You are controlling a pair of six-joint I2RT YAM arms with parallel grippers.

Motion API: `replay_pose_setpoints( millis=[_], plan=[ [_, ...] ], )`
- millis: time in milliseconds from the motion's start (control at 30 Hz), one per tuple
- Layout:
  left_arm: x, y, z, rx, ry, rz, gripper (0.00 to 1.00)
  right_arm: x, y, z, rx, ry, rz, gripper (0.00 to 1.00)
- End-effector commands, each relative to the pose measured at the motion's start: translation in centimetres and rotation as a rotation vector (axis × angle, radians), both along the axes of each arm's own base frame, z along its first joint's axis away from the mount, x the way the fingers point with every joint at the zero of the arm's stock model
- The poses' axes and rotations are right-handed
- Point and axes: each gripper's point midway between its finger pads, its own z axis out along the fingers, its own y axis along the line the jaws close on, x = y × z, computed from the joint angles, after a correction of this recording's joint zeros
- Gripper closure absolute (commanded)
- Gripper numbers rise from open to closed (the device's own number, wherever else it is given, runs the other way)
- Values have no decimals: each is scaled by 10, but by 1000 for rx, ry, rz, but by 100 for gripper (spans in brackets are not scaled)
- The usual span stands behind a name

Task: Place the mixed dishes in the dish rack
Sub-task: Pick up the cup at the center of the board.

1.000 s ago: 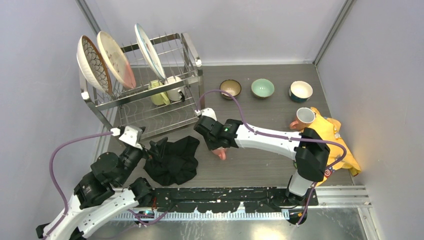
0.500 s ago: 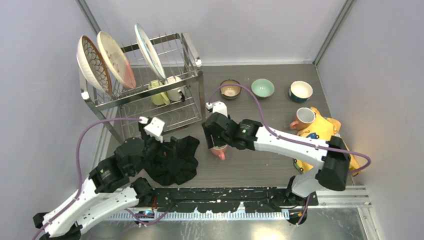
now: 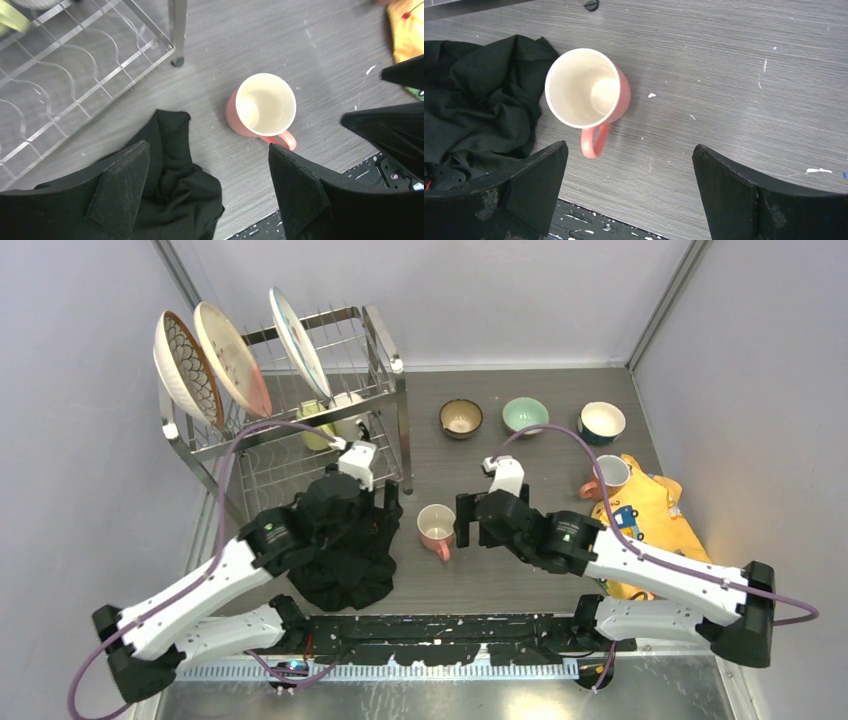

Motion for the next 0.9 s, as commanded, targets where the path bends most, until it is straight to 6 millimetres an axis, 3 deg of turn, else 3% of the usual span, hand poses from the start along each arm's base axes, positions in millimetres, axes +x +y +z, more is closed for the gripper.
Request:
replay_pose_setpoints(
  millis=[0, 300, 567, 733, 867],
  plan=[
    [6, -31, -25, -62, 135, 26, 15, 2, -15, 13, 97, -62, -84, 0],
    [26, -70, -69, -71, 245, 64, 31, -8, -34, 11, 178, -78, -106, 0],
    [34, -91, -109, -40, 317, 67, 40, -15, -30, 10, 266, -67, -80, 0],
    [32, -103, -113, -77, 338, 27, 45, -8, -22, 12, 276, -91, -81, 1],
    [29, -109, -109, -128, 338, 5, 47, 8, -17, 12, 218, -124, -94, 8]
  ],
)
